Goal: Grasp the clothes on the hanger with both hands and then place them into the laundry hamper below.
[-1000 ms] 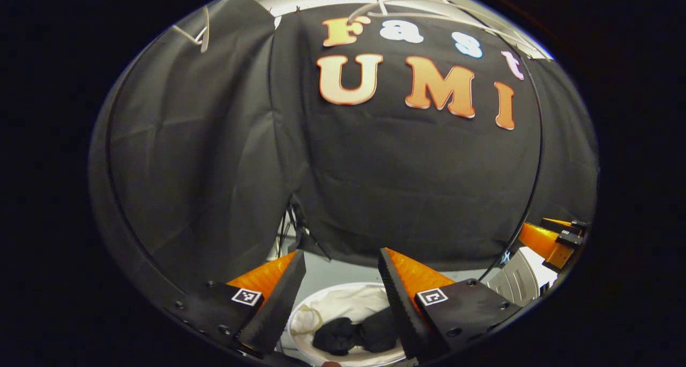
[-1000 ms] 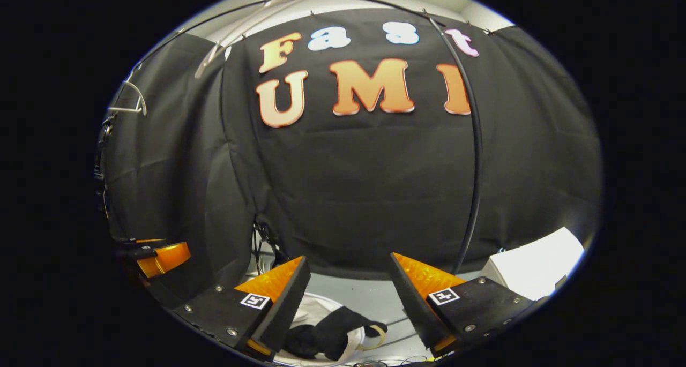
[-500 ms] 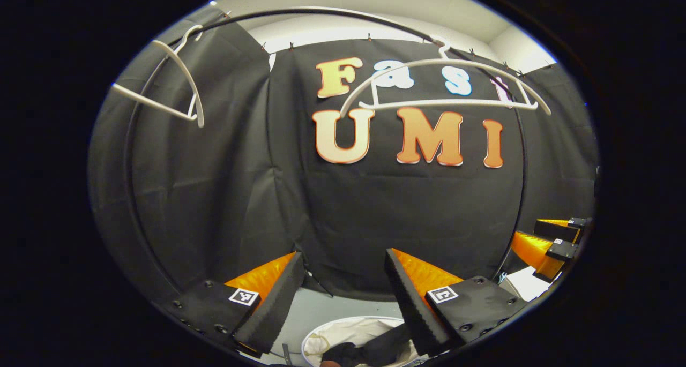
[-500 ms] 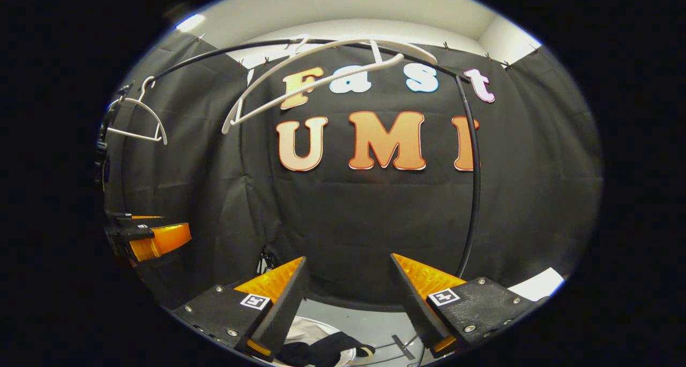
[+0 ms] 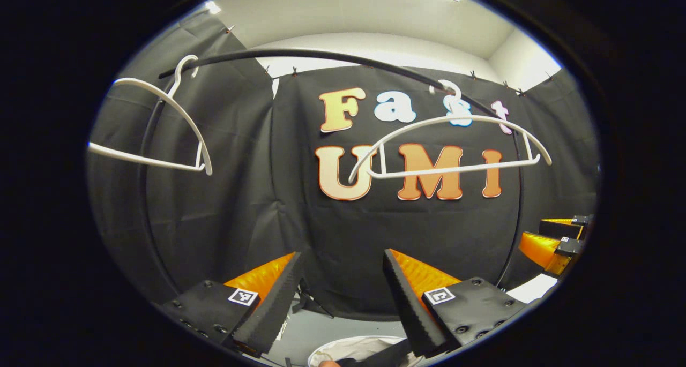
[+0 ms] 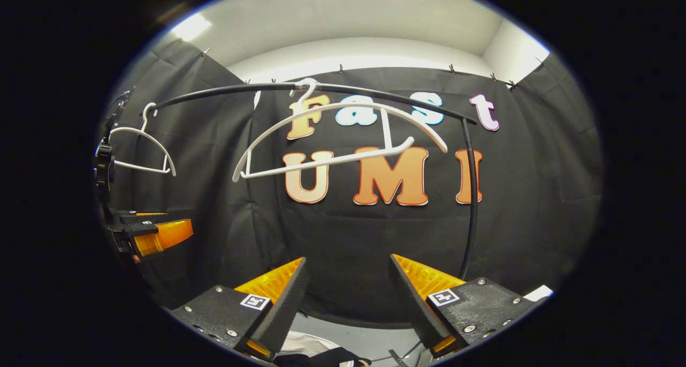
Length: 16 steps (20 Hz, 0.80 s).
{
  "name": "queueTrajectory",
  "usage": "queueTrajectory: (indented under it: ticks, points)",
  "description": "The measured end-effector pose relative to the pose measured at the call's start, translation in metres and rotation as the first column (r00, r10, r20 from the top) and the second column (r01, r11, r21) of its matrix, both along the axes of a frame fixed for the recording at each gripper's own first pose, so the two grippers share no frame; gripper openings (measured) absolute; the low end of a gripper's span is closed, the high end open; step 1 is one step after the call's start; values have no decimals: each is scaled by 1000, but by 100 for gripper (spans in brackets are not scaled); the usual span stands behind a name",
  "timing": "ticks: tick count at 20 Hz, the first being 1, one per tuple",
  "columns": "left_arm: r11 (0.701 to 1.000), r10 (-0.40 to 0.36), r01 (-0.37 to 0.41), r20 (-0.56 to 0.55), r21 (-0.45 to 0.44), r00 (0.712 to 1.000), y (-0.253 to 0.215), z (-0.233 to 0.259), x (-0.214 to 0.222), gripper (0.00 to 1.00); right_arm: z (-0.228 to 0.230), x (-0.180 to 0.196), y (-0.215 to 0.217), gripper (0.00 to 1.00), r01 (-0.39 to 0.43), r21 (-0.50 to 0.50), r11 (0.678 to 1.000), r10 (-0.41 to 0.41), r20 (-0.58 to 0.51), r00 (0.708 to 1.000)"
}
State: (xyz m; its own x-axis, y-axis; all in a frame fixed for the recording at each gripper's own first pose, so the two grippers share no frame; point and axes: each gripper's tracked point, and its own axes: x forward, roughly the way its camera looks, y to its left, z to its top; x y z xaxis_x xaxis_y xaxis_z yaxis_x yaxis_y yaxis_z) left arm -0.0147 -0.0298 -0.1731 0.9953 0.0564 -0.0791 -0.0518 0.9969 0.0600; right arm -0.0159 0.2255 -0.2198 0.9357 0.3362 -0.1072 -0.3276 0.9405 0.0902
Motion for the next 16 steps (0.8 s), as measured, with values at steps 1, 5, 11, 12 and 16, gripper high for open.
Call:
queueTrajectory:
  ticks: [1,5,11,12,16]
  points:
    - [1000,5,-5,14,3,1000,2,8,-1,94,7,-1,2,100,-5,9,1000,5,5,1000]
    - [1000,25,-26,67,16,997,19,34,-7,94,21,-8,13,100,-18,7,1000,17,23,1000]
    - [999,42,-42,88,-5,995,30,48,-15,94,27,-8,19,92,-23,13,1000,23,24,999]
    - [999,44,-43,89,-11,995,31,49,-16,94,28,-8,19,92,-26,9,1000,26,29,999]
    - [999,49,-50,93,9,994,30,48,-16,94,29,-10,22,92,-41,4,999,40,33,999]
